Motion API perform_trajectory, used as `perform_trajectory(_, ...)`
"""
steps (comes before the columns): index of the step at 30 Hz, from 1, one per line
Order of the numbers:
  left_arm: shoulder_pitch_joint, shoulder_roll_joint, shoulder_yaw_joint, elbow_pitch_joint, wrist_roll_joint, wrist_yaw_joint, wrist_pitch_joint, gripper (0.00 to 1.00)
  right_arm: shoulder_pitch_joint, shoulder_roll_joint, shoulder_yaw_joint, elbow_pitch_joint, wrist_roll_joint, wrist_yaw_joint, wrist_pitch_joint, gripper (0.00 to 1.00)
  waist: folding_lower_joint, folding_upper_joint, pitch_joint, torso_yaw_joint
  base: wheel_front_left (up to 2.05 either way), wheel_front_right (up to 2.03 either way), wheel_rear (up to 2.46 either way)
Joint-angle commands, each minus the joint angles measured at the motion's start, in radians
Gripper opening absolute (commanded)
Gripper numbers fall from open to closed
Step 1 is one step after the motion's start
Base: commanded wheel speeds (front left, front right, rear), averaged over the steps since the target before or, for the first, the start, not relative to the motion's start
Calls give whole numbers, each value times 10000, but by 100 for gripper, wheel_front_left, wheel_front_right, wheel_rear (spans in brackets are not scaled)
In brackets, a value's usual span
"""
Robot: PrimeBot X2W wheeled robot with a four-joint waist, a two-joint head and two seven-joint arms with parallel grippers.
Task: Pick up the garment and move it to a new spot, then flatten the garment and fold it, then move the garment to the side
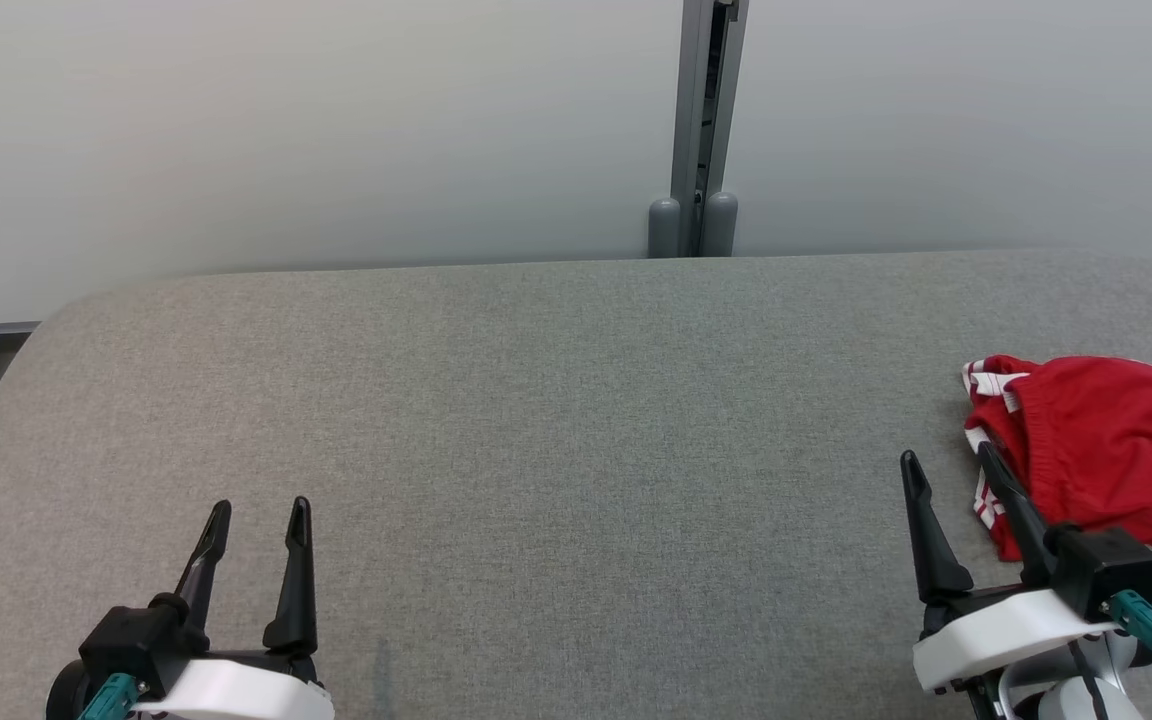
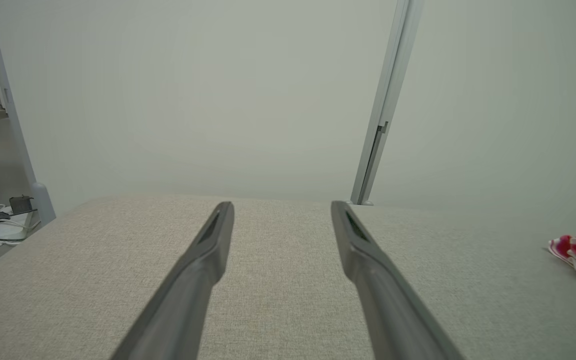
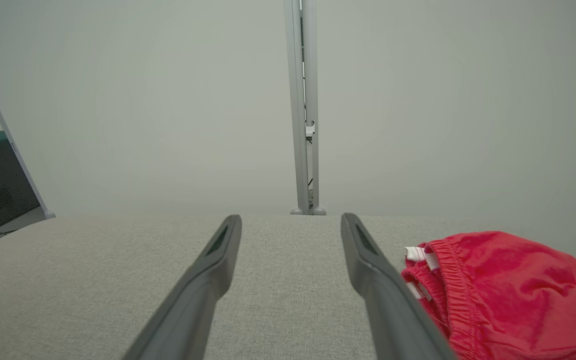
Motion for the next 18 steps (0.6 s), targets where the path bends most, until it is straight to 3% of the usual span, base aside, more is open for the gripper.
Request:
perform_trajectory(1, -74, 25, 28, 10, 24, -32, -38, 100, -60, -5, -1, 37, -23, 2, -97, 100, 0, 0, 8, -1, 0, 0, 0)
perform_trajectory(8, -111, 17, 22, 36, 12, -61, -38, 100, -131, 20, 45, 73, -13, 2, -95, 100, 0, 0, 37, -20, 0, 0, 0)
perform_trajectory(9, -22, -10, 0, 40, 0, -25, 0, 0, -35, 38, 31, 65, 0, 0, -15, 0, 0, 0, 38, -21, 0, 0, 0)
perform_trajectory(13, 198, -96, -10, 391, -24, -24, 69, 0, 268, 94, 26, 375, 28, 0, 26, 0, 0, 0, 40, -23, 0, 0, 0)
perform_trajectory(18, 59, -96, 134, 482, -914, -53, 383, 0, 255, 99, -126, 372, 965, 0, 287, 0, 0, 0, 51, -30, 0, 0, 0)
